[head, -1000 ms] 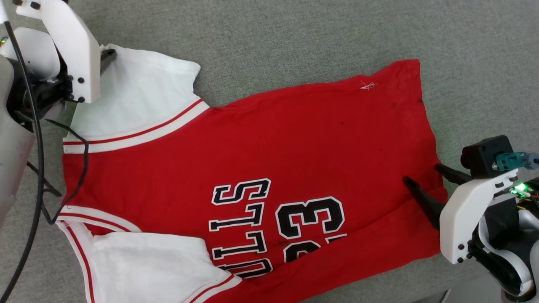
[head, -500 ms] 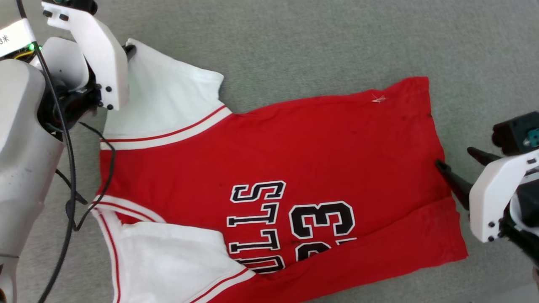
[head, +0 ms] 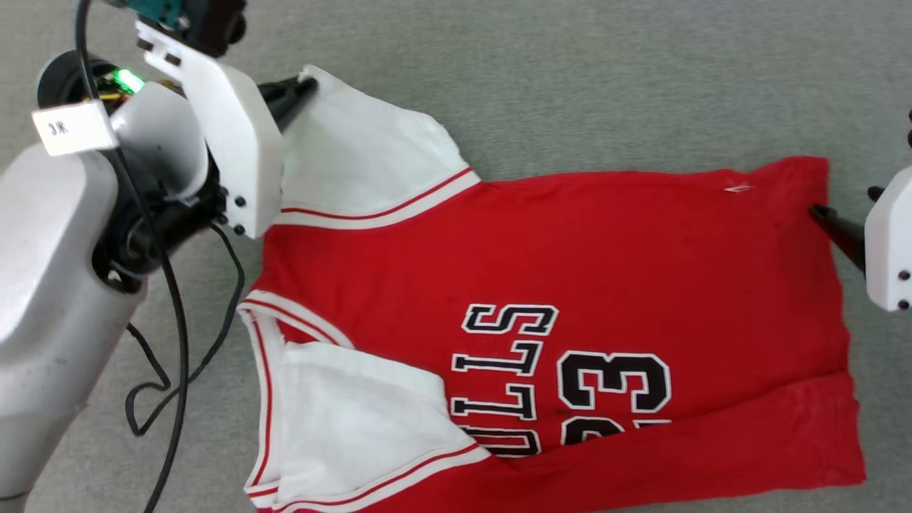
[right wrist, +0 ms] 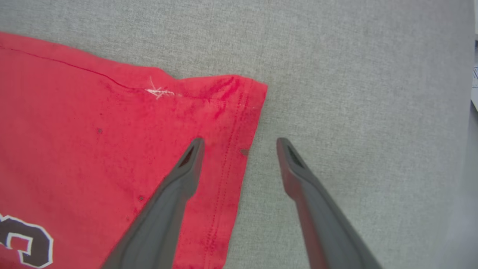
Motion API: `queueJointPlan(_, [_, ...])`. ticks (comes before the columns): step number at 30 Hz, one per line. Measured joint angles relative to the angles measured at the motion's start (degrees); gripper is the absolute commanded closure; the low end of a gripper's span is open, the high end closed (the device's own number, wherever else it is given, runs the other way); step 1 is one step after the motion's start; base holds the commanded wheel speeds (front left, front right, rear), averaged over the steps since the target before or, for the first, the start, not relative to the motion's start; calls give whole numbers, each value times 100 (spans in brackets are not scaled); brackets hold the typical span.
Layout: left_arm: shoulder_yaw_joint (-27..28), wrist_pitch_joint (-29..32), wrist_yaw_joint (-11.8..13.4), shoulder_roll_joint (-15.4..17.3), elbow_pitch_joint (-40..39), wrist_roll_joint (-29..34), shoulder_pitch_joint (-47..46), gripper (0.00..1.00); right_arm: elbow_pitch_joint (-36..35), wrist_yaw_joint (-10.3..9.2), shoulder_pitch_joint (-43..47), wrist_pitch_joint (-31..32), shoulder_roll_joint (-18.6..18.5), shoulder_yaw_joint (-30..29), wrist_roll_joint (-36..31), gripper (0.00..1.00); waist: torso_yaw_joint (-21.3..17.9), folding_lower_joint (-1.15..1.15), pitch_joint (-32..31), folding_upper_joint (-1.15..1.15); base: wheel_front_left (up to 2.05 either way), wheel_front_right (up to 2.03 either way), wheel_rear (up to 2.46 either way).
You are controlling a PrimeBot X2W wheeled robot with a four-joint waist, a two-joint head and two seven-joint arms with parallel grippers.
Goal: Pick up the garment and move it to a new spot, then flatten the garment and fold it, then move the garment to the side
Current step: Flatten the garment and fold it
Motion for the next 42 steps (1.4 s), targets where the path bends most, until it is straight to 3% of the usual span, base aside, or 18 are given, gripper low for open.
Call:
queueJointPlan(8, [-94,59,179,86,-914,81,216,100,871,0,-601,155,-114,238,-134,0,409,0,190,0,0,0,0])
queueJointPlan(18, [-182,26,259,82,-1290,146,383,100,1688,-2,-797,-59,-268,776,-274,0,695,-1,311,0,0,0,0])
queueJointPlan(19, [-183,-5,277,84,-1287,145,416,100,1746,-12,-800,-90,-279,814,-245,30,705,-1,295,0,0,0,0])
queueJointPlan(20, [-183,-15,285,81,-1274,143,454,100,1795,-12,-801,-137,-285,856,-221,84,712,-1,275,0,0,0,0])
queueJointPlan(21, [-182,-41,300,80,-1257,129,491,100,1846,-12,-800,-200,-286,900,-171,100,716,-1,252,0,0,0,0])
queueJointPlan(27, [-102,-277,382,129,-1077,90,776,100,2065,-9,-752,-788,-237,1125,7,100,675,-1,25,0,0,0,0])
queueJointPlan(42, [69,-890,583,258,-901,-163,1769,100,2429,1,-133,-2543,-181,766,382,100,589,0,-903,0,0,0,0])
